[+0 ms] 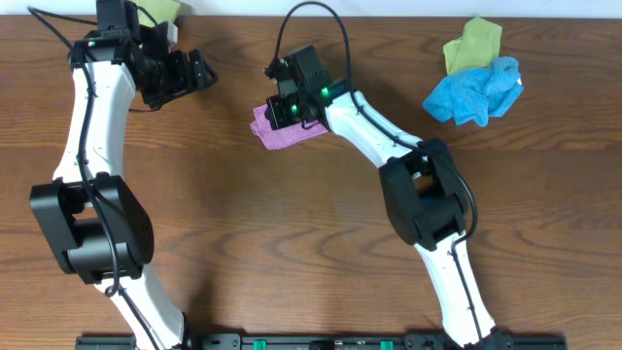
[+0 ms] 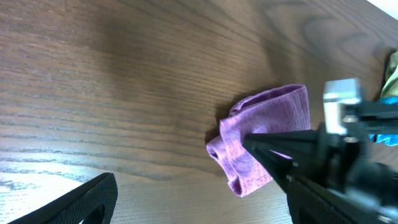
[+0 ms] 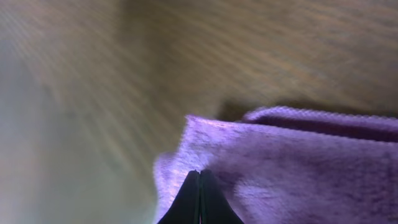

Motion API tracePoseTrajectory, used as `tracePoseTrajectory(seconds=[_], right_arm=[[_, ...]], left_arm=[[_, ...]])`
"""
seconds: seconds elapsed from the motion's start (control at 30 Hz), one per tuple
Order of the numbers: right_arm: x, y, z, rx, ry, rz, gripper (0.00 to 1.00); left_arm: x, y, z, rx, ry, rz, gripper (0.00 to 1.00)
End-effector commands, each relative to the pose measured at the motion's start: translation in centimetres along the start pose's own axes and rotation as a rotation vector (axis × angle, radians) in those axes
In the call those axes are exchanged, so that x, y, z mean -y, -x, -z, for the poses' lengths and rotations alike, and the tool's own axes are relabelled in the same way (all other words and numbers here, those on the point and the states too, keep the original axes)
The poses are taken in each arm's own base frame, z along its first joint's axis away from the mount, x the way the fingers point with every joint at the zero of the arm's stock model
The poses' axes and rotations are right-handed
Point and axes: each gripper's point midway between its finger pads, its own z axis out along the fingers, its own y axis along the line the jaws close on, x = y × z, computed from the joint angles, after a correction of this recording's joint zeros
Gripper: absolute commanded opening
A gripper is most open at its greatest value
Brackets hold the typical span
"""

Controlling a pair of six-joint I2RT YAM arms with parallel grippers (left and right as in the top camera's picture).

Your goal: Fold the cloth

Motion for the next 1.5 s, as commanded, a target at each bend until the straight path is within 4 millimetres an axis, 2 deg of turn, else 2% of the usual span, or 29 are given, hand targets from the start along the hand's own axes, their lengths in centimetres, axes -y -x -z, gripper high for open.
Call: tracePoseTrajectory(seconds=[0.0, 0.03, 0.1, 0.2, 0.27, 0.37, 0.53, 0.73, 0.83, 1.0, 1.13, 1.3, 1.47], right_arm=[[-3.7, 4.3, 3.6, 0.079, 0.083, 0.088, 0.01], [-4.1, 4.9, 4.6, 0.091, 0.076, 0.108, 0.01], [-3.7, 6.2, 7.0, 0.109, 0.013, 0.113, 0.01], [-0.8, 6.8, 9.6, 0.107, -0.122, 0.084, 0.01], [2.2, 6.1, 11.0, 0.075, -0.214, 0.045, 0.01], [6.4, 4.1, 12.8, -0.007, -0.271, -0.044, 0.01], [9.8, 3.0, 14.7, -0.042, -0.307, -0.107, 0.01], [10.5, 2.7, 15.2, -0.054, -0.314, -0.099, 0.01], [10.5, 2.8, 15.2, -0.053, -0.314, -0.099, 0.01], [10.7, 2.8, 15.2, -0.054, -0.321, -0.082, 0.01], [10.7, 2.8, 15.2, -0.056, -0.322, -0.072, 0.01], [11.1, 2.8, 15.3, -0.054, -0.344, -0.071, 0.01], [11.3, 2.9, 15.4, -0.049, -0.345, -0.073, 0.01]], left_arm=[[-0.8, -0.3, -0.8, -0.024, -0.026, 0.006, 0.89], [-0.7, -0.3, -0.9, -0.030, -0.045, 0.012, 0.89], [-0.7, -0.7, -1.7, -0.056, -0.089, 0.031, 0.89], [-0.6, -1.5, -3.5, -0.111, -0.149, 0.060, 0.89], [-0.4, -2.4, -5.2, -0.159, -0.196, 0.081, 0.91], [0.5, -3.9, -8.4, -0.239, -0.308, 0.114, 0.95], [3.0, -5.0, -11.9, -0.302, -0.478, 0.160, 0.95], [5.1, -6.2, -12.9, -0.343, -0.526, 0.137, 0.95], [5.4, -6.5, -13.1, -0.351, -0.515, 0.129, 0.96], [3.3, -7.0, -14.0, -0.351, -0.390, 0.119, 0.95], [2.1, -7.2, -13.7, -0.363, -0.350, 0.147, 0.96], [0.4, -9.6, -13.3, -0.451, -0.249, 0.163, 0.95], [0.9, -10.2, -13.1, -0.484, -0.244, 0.220, 0.95]])
